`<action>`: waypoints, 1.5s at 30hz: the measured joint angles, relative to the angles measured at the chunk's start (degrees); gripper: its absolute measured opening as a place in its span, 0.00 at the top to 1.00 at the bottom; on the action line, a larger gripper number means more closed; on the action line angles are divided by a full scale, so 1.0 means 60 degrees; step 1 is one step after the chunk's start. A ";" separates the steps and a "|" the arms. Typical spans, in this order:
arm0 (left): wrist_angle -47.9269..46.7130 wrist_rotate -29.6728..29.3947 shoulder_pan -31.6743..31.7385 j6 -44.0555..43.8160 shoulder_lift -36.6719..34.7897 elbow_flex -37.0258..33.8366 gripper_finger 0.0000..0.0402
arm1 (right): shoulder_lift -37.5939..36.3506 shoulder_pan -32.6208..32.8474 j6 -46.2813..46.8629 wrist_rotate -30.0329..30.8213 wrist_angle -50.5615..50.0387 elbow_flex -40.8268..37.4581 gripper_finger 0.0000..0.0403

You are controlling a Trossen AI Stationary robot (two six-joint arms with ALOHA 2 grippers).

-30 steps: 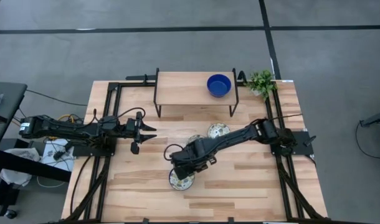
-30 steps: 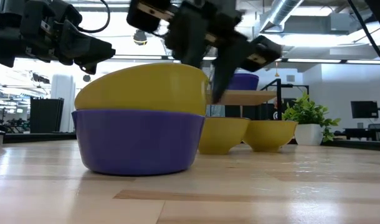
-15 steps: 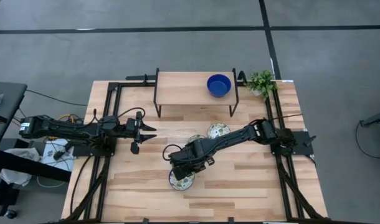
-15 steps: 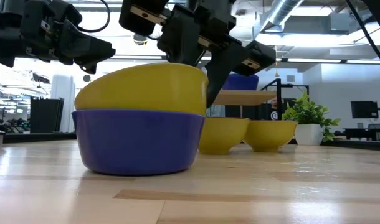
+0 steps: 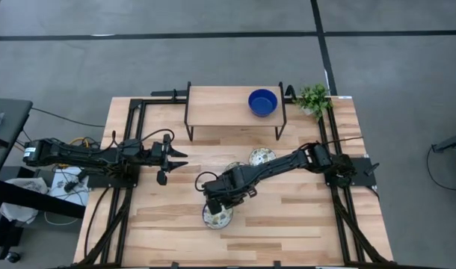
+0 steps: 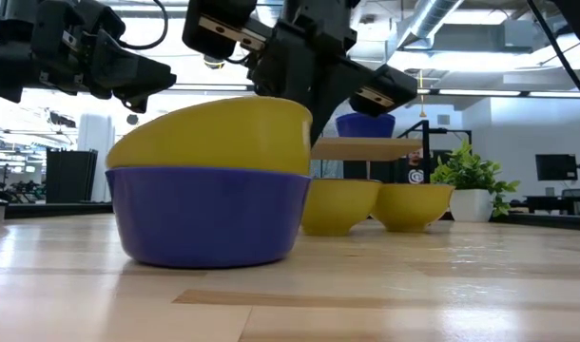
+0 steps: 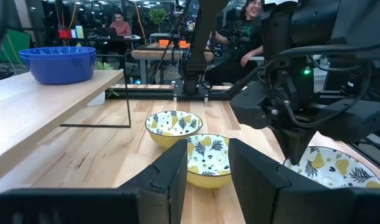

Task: Pick & Place Mini bowls
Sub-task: Remove the bottom white patterned bowl on top of the blue bowl

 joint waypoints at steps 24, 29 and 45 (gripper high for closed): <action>0.0007 0.0000 -0.0004 0.0000 0.0000 0.0000 0.71 | -0.0011 -0.0129 -0.0223 -0.0459 -0.0067 0.0361 1.00; 0.0007 0.0000 -0.0002 -0.0004 0.0000 0.0000 0.71 | -0.0011 -0.0211 -0.0600 -0.0448 -0.0353 0.0950 1.00; 0.0007 -0.0001 0.0000 -0.0004 -0.0004 0.0000 0.71 | -0.0199 -0.0484 -0.2113 -0.0258 -0.2567 0.3580 1.00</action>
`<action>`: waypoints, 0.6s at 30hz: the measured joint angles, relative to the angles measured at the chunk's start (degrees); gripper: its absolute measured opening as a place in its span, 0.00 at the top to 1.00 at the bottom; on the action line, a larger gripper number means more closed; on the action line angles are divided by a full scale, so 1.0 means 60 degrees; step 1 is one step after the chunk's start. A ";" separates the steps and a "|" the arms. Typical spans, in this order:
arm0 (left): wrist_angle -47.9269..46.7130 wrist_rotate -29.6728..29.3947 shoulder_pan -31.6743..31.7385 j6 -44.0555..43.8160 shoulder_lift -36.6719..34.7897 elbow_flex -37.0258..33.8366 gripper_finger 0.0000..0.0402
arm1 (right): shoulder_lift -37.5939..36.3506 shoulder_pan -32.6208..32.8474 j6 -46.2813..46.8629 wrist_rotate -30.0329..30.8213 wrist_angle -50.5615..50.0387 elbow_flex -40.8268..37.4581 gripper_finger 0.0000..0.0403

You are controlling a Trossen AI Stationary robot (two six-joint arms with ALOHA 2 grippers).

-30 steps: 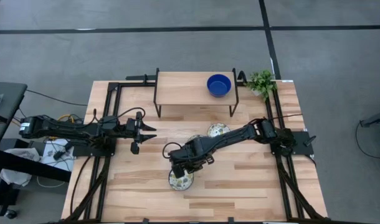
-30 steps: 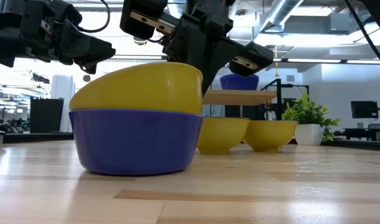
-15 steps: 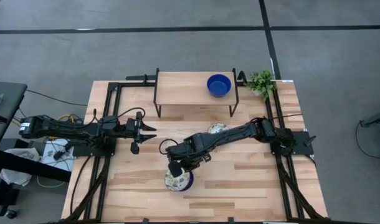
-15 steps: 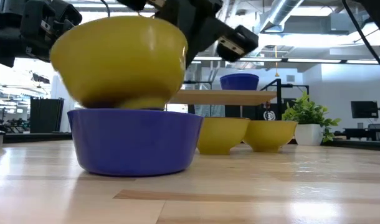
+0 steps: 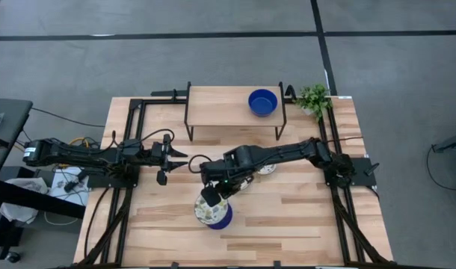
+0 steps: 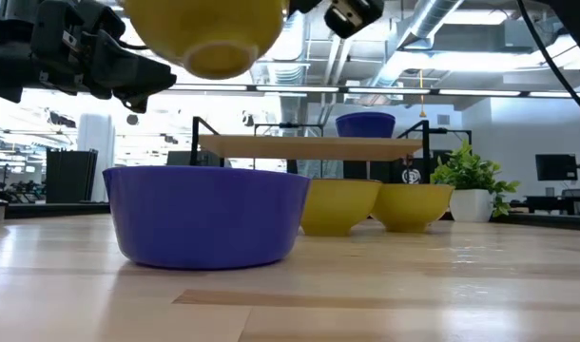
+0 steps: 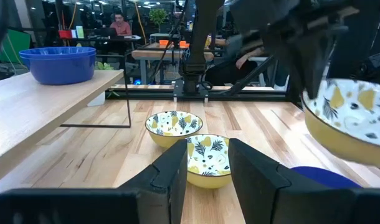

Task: Pick & Place Mini bowls
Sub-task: Remove the bottom white patterned bowl on top of the blue bowl

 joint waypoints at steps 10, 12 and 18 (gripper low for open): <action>0.0000 0.0001 -0.0002 0.0000 0.0000 0.0000 0.71 | -0.0063 0.0054 -0.0512 0.0733 -0.0817 -0.0017 1.00; 0.0000 0.0001 -0.0002 0.0000 0.0000 0.0000 0.71 | -0.0063 0.0107 -0.0587 0.1091 -0.1331 -0.0017 1.00; 0.0006 0.0001 -0.0001 0.0000 0.0000 0.0000 0.71 | -0.0067 0.0415 -0.1278 0.1686 -0.2152 -0.0114 1.00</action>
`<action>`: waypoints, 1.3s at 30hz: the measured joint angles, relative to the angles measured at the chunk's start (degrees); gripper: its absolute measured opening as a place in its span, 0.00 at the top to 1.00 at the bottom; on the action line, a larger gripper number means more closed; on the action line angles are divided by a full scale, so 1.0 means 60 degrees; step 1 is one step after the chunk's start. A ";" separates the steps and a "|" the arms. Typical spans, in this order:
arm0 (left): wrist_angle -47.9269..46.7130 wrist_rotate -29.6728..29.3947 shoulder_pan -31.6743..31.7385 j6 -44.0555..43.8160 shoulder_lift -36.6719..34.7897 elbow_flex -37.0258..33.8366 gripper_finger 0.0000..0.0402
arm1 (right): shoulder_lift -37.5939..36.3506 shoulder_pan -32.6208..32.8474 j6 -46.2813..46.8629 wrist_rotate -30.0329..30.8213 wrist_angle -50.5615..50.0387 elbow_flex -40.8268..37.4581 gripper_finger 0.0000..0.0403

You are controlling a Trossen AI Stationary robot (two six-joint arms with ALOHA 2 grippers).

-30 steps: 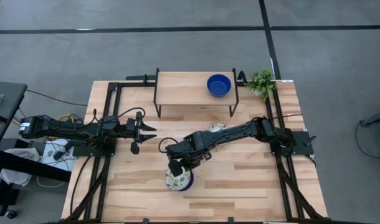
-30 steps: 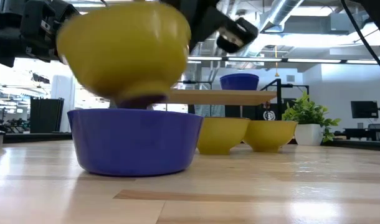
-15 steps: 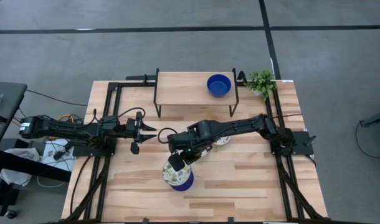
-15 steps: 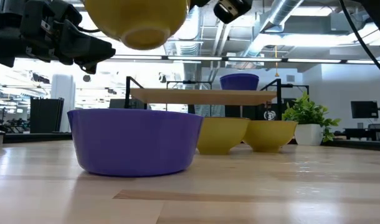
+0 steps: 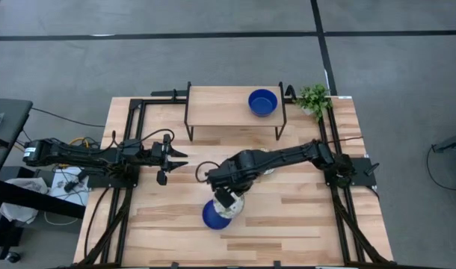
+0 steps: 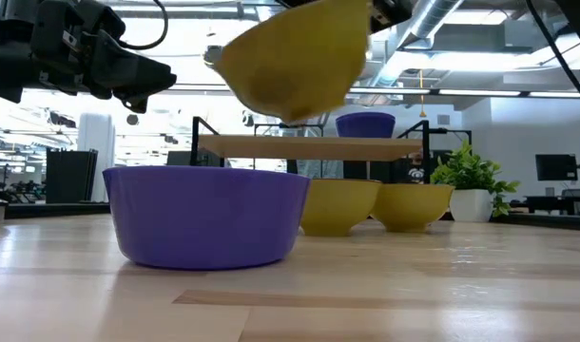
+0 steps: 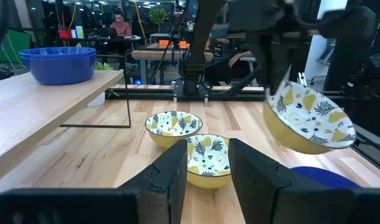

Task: Pick & Place Mini bowls
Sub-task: Remove the bottom white patterned bowl on top of the blue bowl

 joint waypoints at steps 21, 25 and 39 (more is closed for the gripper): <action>0.0176 0.0000 -0.0003 -0.0076 0.0004 -0.0004 0.71 | -0.1988 0.1299 -0.0012 0.0262 0.0018 -0.4392 1.00; 0.0180 0.0000 -0.0003 -0.0076 0.0000 -0.0004 0.71 | -0.3253 0.1391 0.0727 0.0266 0.0193 -0.6124 1.00; 0.0245 0.0000 -0.0003 -0.0076 0.0004 -0.0004 0.71 | -0.8210 0.1391 0.3908 0.1016 0.4998 -1.1795 1.00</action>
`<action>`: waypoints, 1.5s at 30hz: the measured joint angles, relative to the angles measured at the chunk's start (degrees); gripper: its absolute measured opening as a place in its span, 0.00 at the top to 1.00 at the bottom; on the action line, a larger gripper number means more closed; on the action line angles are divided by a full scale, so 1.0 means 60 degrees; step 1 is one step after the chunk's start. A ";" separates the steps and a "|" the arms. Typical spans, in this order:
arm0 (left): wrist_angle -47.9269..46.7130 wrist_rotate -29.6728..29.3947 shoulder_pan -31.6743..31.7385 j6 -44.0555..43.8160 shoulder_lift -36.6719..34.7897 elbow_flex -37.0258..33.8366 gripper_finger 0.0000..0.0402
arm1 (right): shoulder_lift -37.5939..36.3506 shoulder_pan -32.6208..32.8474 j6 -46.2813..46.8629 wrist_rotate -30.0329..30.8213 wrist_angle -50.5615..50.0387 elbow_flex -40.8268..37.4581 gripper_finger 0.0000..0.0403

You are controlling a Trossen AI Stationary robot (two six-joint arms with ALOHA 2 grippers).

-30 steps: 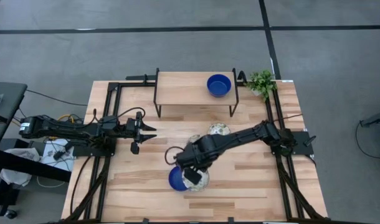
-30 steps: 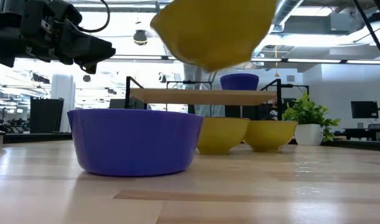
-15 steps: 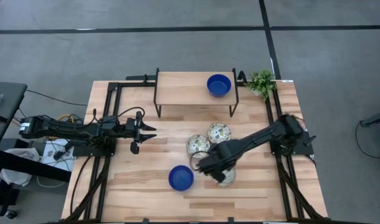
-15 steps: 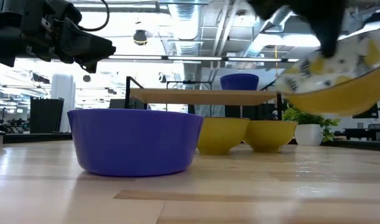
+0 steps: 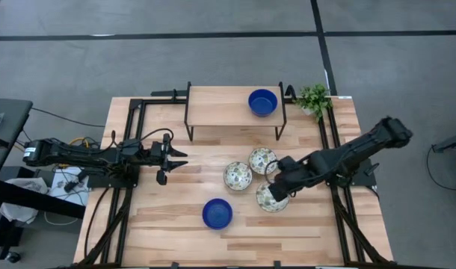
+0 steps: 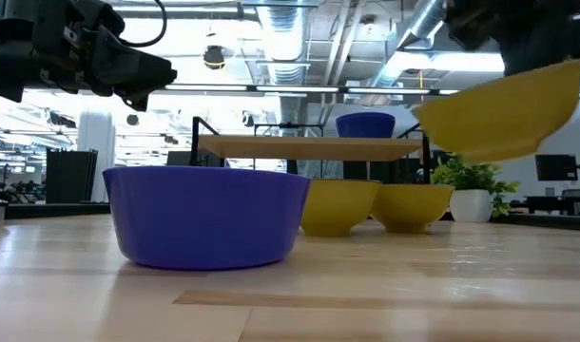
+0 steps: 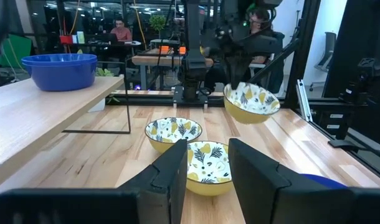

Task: Pick & Place Mini bowls
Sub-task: Remove the bottom white patterned bowl on top of the blue bowl

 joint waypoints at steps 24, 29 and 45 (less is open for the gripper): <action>0.0196 0.0000 0.0000 0.0004 0.0000 0.0000 0.71 | -0.0329 0.1077 0.2889 0.0994 0.3882 -0.3273 1.00; 0.0211 -0.0003 0.0004 0.0004 0.0000 0.0000 0.71 | -0.0329 0.1056 0.2889 0.1024 0.3864 -0.3273 1.00; 0.0288 0.0000 0.0000 0.0004 0.0000 0.0000 0.71 | 0.0487 0.1053 0.3155 0.0752 0.4589 -0.3255 0.95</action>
